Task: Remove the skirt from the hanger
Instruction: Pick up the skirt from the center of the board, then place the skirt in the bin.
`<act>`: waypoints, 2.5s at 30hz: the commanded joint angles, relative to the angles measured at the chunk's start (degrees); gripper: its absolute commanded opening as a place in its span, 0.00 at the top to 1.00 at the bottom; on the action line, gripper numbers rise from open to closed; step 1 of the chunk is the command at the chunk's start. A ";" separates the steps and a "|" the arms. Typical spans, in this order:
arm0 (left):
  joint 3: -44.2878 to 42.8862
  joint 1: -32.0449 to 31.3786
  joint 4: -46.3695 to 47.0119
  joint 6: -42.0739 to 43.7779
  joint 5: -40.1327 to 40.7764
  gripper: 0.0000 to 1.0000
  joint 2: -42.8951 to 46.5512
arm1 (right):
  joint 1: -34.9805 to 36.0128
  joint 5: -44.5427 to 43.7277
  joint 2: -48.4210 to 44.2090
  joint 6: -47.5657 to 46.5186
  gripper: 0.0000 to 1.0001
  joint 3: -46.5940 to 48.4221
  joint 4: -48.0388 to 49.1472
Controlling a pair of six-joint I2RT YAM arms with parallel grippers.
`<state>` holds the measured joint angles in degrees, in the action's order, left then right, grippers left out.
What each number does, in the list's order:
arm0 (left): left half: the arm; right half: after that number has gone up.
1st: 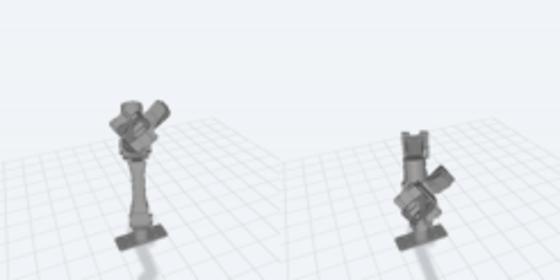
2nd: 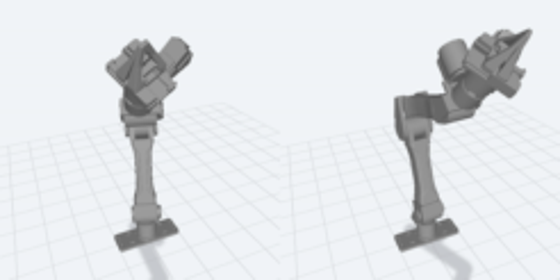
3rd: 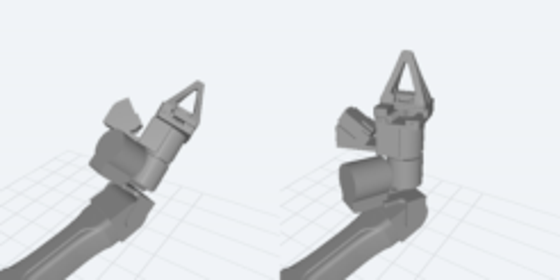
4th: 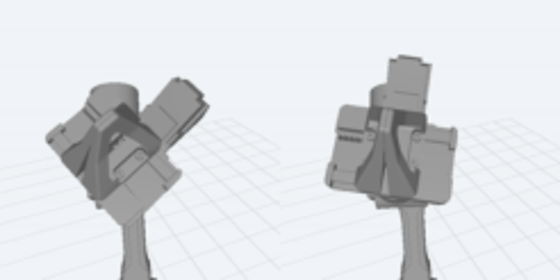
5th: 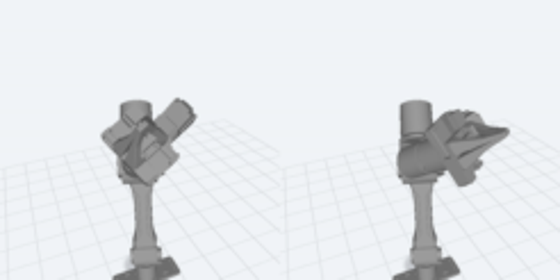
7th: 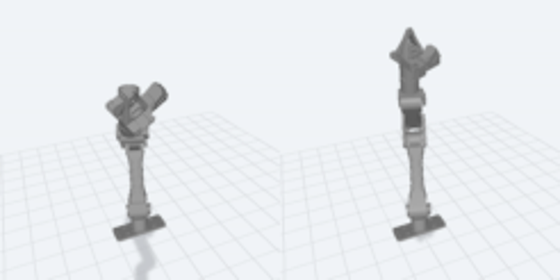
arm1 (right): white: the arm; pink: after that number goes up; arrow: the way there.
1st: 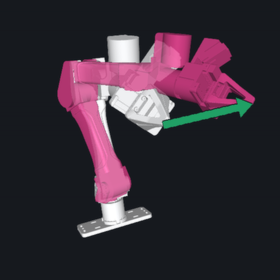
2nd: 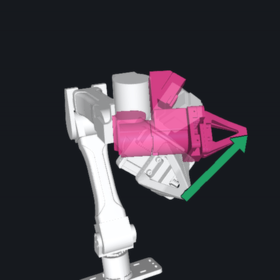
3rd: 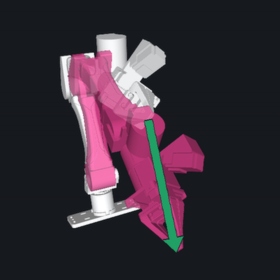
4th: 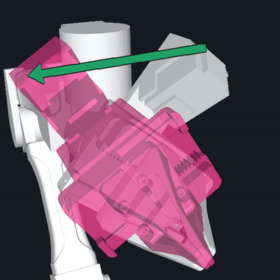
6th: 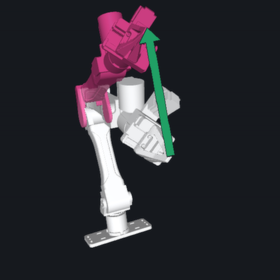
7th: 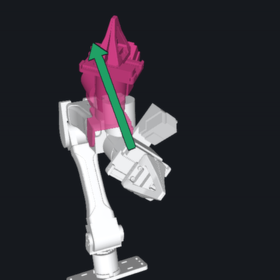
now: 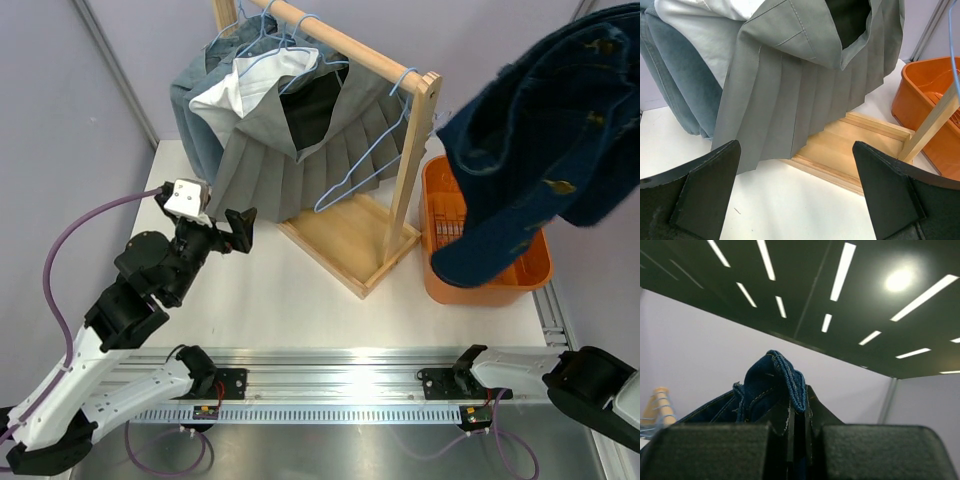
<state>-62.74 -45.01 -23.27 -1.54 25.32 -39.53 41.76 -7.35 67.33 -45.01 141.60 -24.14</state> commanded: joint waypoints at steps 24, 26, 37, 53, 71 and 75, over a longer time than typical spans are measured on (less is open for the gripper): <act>0.42 0.10 3.41 -1.36 -6.16 0.01 3.14 | -33.48 -3.64 -4.93 12.05 1.00 -29.17 1.56; 0.78 0.10 2.79 -1.62 -6.07 0.01 3.84 | -38.66 0.40 -4.93 15.56 1.00 -31.20 1.12; 0.96 0.10 2.52 -1.97 -5.55 0.01 3.85 | -49.58 20.00 -5.72 30.41 1.00 -53.78 -3.02; -21.25 4.65 -7.05 -3.99 -6.94 0.01 -14.50 | -55.12 38.90 8.85 29.02 1.00 -70.50 -16.27; -47.22 21.90 5.03 -2.79 -44.20 0.07 -39.83 | -60.21 55.24 14.68 7.24 0.07 -51.52 -38.87; -43.00 21.81 13.59 1.18 -45.63 0.12 -41.15 | -60.21 61.03 12.74 0.82 0.06 -49.23 -43.18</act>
<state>-106.83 -23.40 -21.39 -5.26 -15.07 -80.05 -18.46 46.30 82.56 -36.03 89.91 -60.86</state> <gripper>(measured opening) 0.890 0.939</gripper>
